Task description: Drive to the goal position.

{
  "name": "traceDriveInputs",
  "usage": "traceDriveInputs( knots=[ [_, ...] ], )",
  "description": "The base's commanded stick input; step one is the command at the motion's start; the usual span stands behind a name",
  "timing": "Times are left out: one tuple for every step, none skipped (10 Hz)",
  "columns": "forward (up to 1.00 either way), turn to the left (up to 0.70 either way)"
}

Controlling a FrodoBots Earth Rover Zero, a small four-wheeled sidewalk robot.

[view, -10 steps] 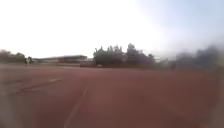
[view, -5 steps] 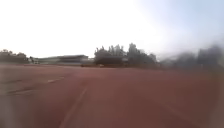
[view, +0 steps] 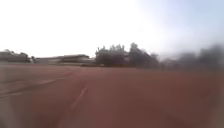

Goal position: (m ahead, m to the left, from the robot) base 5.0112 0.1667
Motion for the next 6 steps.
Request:
traceDriveInputs(
  knots=[
    [0.7, 0.0],
    [0.7, 0.0],
    [0.7, 0.0],
    [0.7, 0.0],
    [0.7, 0.0],
    [0.7, 0.0]
  ],
)
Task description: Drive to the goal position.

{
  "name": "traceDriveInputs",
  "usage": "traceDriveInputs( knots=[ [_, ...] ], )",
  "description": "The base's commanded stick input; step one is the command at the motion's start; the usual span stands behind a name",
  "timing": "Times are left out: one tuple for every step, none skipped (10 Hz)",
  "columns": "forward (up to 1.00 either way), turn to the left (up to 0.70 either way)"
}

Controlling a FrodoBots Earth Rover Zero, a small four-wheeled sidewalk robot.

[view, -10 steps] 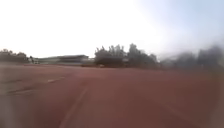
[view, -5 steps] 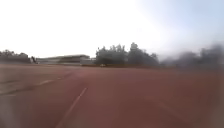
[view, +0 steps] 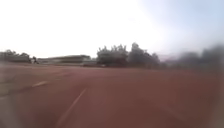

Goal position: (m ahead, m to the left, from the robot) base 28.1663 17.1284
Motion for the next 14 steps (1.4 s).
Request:
traceDriveInputs(
  knots=[
    [0.7, 0.0],
    [0.7, 0.0],
    [0.7, 0.0],
    [0.7, 0.0],
    [0.7, 0.0],
    [0.7, 0.0],
    [0.7, 0.0],
    [0.7, 0.0],
    [0.7, 0.0],
    [0.7, 0.0],
    [0.7, 0.0],
    [0.7, 0.0],
    [0.7, 0.0],
    [0.7, 0.0]
  ],
)
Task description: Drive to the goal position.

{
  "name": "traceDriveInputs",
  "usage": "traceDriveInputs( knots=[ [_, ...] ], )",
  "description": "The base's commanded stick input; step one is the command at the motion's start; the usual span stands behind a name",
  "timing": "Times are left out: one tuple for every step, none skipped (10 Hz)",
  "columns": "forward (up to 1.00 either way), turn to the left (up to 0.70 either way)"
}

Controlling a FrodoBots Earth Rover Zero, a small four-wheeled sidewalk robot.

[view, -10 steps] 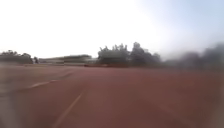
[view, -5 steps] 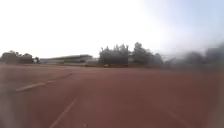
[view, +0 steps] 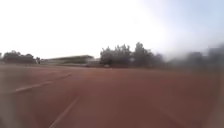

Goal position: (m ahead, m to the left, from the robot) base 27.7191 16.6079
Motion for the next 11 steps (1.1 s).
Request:
traceDriveInputs(
  knots=[
    [0.7, 0.0],
    [0.7, 0.0],
    [0.7, 0.0],
    [0.7, 0.0],
    [0.7, 0.0],
    [0.7, 0.0],
    [0.7, 0.0],
    [0.7, 0.0],
    [0.7, 0.0],
    [0.7, 0.0],
    [0.7, 0.0]
  ],
)
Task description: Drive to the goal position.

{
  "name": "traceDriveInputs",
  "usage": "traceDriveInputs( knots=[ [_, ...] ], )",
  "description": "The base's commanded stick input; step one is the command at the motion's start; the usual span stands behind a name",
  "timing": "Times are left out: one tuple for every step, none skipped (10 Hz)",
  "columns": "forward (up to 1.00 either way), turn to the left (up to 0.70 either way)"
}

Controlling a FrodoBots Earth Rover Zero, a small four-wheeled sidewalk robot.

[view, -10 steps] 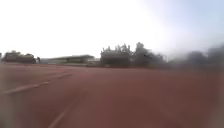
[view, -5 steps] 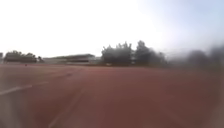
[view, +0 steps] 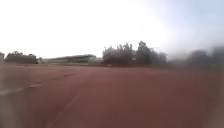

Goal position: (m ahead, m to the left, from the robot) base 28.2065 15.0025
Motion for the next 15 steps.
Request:
traceDriveInputs(
  knots=[
    [0.7, 0.0],
    [0.7, 0.0],
    [0.7, 0.0],
    [0.7, 0.0],
    [0.7, 0.0],
    [0.7, 0.0],
    [0.7, 0.0],
    [0.7, 0.0],
    [0.7, 0.0],
    [0.7, 0.0],
    [0.7, 0.0],
    [0.7, 0.0],
    [0.7, 0.0],
    [0.7, 0.0],
    [0.7, 0.0]
  ],
)
